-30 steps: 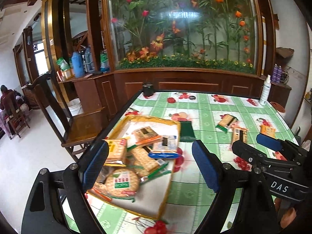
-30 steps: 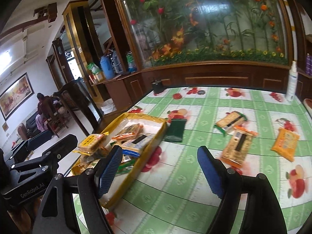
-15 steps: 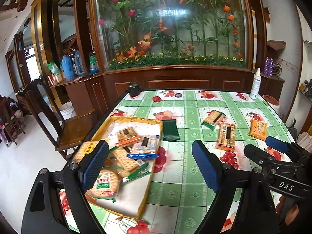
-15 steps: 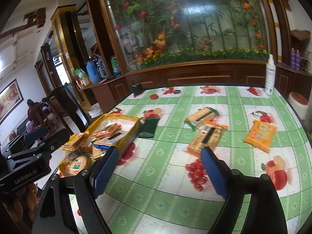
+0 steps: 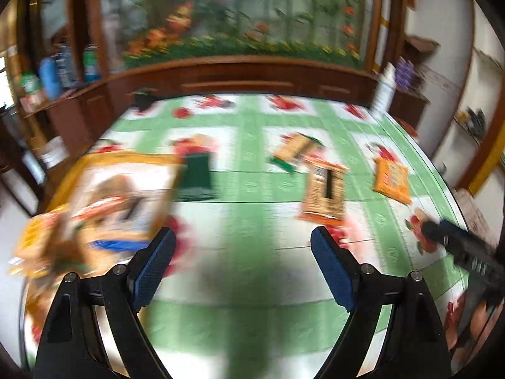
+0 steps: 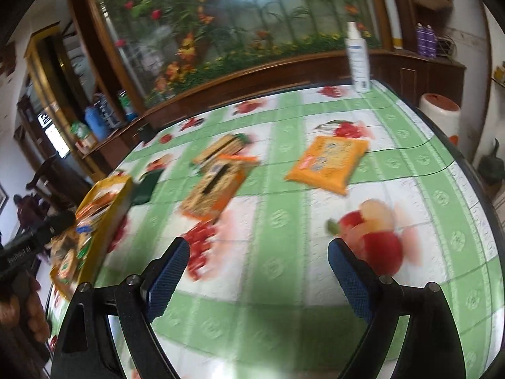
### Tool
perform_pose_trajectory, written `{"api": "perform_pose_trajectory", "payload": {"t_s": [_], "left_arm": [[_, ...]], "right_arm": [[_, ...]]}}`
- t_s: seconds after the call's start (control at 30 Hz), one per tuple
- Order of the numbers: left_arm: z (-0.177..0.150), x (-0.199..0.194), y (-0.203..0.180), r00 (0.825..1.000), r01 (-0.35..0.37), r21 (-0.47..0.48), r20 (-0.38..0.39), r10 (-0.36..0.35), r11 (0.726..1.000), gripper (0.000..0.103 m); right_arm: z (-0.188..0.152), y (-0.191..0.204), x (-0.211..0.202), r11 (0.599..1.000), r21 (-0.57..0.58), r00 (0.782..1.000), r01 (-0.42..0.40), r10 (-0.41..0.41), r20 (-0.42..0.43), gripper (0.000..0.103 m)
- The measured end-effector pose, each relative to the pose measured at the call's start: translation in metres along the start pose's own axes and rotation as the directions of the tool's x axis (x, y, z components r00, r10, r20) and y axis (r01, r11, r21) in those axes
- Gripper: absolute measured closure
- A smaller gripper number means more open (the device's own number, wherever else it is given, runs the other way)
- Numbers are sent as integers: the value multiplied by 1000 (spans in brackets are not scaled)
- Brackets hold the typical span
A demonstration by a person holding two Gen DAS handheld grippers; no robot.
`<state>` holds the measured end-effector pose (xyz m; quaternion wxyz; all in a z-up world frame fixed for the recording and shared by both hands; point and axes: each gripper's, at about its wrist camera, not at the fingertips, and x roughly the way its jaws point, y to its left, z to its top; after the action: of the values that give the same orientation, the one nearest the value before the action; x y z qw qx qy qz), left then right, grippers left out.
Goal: Organize snacks
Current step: 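Grasp a tan cracker pack with the left tool while the right grasps the yellow cheese biscuit bag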
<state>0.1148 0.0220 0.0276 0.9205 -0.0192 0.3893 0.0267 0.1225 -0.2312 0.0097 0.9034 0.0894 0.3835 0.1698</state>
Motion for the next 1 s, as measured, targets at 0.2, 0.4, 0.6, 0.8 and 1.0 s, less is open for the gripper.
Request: {"api": "perform_pose_trajectory", "payload": {"t_s": [0.2, 0.4, 0.6, 0.8, 1.0], "left_arm": [[22, 65, -53, 995, 71, 75, -81, -65, 995, 15], [41, 113, -77, 996, 17, 137, -91, -4, 990, 15], [53, 129, -79, 999, 7, 153, -48, 0, 988, 13], [43, 132, -83, 986, 126, 135, -126, -109, 983, 13], [37, 147, -93, 987, 118, 169, -131, -97, 979, 12]], "right_arm": [[42, -51, 38, 990, 112, 997, 81, -81, -11, 12], [67, -68, 94, 969, 159, 980, 189, -174, -101, 12], [80, -65, 125, 939, 158, 950, 306, -290, -120, 9], [80, -58, 135, 930, 81, 930, 358, -348, -120, 9], [80, -52, 141, 926, 26, 918, 378, -371, -141, 10]]}}
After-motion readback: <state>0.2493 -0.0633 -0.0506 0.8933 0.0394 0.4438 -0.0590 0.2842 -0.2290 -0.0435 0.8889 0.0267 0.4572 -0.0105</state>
